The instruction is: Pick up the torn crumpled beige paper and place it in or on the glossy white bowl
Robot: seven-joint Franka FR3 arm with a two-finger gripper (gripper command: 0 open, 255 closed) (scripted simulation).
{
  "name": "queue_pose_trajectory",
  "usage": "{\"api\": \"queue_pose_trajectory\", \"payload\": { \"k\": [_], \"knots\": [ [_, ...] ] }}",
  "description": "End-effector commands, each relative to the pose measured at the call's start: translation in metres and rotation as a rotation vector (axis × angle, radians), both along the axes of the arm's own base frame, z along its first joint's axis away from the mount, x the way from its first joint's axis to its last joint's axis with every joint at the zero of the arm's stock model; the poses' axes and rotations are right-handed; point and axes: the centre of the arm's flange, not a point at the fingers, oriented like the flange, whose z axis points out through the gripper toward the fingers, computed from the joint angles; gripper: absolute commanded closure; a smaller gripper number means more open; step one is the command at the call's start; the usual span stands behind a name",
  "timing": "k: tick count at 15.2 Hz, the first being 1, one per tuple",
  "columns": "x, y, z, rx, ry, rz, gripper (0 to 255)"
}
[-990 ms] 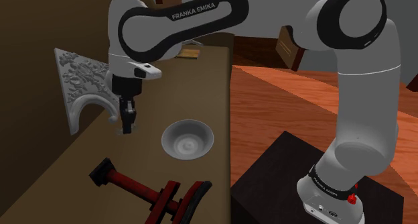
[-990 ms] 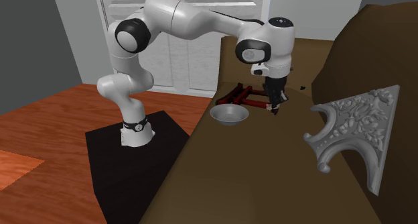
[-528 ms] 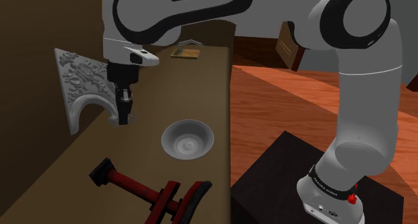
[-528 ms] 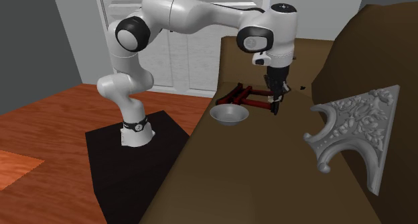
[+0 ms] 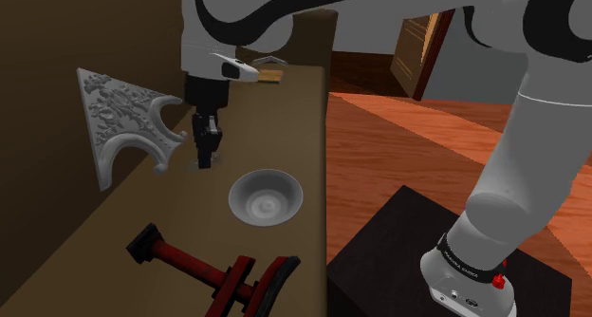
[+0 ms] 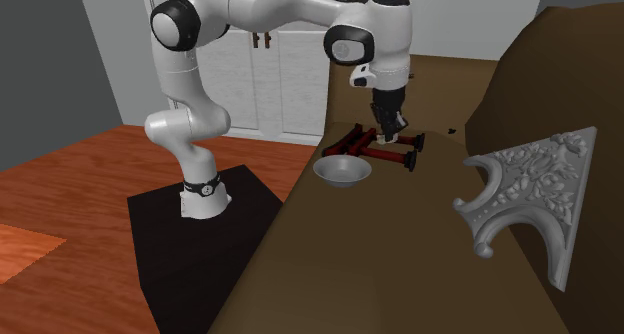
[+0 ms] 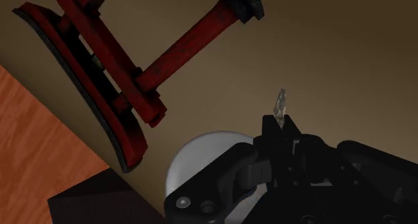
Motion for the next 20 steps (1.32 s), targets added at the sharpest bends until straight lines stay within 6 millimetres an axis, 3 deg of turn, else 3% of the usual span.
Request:
{"api": "queue_pose_trajectory", "payload": {
  "k": [1, 8, 20],
  "knots": [
    [-0.018, -0.022, -0.002, 0.000, 0.001, -0.002, 255],
    [-0.077, -0.090, 0.003, 0.000, 0.001, -0.002, 255],
    [-0.077, -0.090, -0.061, 0.000, 0.001, -0.002, 255]
  ]
}}
